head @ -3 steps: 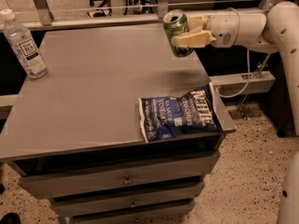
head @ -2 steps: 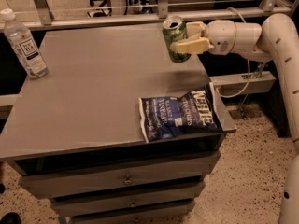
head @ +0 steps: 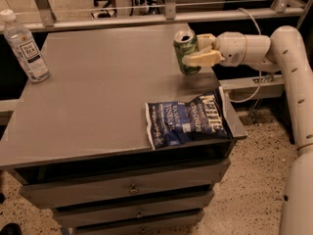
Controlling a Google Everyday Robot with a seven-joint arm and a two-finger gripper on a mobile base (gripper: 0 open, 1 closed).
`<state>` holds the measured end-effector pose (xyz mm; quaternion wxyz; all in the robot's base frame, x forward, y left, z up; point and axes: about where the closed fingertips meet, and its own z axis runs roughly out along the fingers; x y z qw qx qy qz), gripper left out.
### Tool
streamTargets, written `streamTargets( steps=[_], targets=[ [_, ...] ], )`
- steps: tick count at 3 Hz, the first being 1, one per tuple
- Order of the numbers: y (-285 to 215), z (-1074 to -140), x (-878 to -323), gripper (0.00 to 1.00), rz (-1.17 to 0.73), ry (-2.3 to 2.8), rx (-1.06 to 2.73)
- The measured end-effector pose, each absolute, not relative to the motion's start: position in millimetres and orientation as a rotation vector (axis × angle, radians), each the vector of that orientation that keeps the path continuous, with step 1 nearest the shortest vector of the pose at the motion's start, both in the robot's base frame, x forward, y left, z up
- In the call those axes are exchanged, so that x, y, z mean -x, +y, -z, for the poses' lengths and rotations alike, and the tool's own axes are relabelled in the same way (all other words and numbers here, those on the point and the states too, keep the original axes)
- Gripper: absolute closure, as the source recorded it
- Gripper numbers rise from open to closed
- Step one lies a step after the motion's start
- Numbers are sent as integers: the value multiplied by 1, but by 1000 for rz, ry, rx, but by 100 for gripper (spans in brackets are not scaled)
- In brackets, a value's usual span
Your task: Place green can upright
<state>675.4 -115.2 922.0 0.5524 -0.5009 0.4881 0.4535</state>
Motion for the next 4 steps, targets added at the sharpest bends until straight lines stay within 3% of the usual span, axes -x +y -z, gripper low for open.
streamTargets(
  steps=[2, 3, 4],
  targets=[
    [-120, -896, -677, 100, -1134, 1148, 1146],
    [-122, -888, -677, 86, -1149, 1157, 1125],
    [-124, -882, -678, 62, -1157, 1168, 1109]
  ],
)
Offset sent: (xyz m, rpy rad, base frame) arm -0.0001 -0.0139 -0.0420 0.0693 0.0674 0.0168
